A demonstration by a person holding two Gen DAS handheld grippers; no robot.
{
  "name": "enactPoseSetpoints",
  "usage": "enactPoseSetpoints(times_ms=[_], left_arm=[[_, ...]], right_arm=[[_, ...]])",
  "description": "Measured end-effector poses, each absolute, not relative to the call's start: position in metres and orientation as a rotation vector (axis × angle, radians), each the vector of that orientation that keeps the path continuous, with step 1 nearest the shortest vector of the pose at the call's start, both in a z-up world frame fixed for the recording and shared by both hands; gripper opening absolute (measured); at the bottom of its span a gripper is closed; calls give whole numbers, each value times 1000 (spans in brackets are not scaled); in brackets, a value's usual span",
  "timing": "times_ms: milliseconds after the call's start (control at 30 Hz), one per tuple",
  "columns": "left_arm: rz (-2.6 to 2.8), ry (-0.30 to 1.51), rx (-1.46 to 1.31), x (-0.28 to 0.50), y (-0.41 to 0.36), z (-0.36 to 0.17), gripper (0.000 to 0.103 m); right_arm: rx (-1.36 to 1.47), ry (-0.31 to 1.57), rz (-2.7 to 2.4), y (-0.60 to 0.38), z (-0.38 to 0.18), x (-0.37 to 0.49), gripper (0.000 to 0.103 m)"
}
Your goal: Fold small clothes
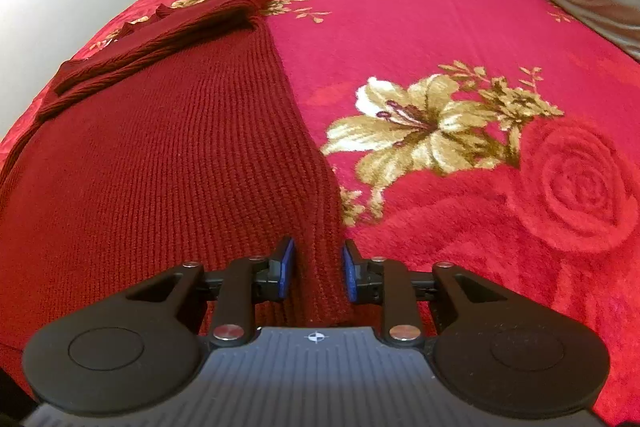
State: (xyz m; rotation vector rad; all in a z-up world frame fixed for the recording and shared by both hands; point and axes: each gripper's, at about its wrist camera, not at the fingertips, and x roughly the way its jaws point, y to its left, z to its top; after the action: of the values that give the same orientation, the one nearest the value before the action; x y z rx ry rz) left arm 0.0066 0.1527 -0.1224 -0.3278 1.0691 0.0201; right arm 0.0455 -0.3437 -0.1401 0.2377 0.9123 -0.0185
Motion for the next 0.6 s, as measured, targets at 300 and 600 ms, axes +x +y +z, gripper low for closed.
enactPoseSetpoints(times_ms=[300, 600], left_arm=[[-21, 1054, -307, 8, 146, -118, 24], [-23, 1049, -293, 8, 144, -117, 18]], right_arm=[[243, 930, 10, -340, -140, 46, 36], [208, 916, 20, -335, -137, 46, 14]])
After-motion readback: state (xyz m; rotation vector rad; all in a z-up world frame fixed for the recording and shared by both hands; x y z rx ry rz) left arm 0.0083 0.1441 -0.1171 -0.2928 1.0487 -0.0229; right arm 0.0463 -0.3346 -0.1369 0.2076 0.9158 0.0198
